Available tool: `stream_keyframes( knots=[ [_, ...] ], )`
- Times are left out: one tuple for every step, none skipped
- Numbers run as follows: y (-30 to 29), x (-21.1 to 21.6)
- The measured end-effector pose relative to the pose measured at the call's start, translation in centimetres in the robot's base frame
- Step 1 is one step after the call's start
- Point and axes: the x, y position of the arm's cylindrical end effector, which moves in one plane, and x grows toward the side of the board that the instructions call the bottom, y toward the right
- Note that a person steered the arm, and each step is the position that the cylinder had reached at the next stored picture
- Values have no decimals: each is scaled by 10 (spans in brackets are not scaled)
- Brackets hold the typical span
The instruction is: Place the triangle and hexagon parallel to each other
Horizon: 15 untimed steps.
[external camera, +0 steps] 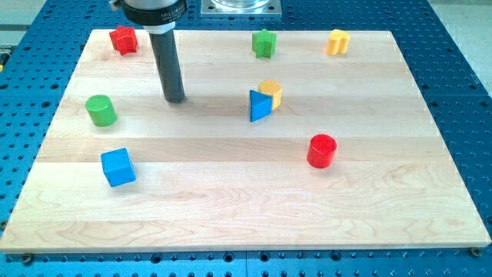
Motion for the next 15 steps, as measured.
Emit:
stream_keyframes(
  knots=[
    [55,5],
    [139,17],
    [148,37],
    [120,59],
    [102,81],
    [191,79],
    [258,55],
    [241,47],
    [227,40],
    [226,35],
    [222,31],
    [199,29],
    [165,29],
    [162,19],
    [185,-4]
  ],
)
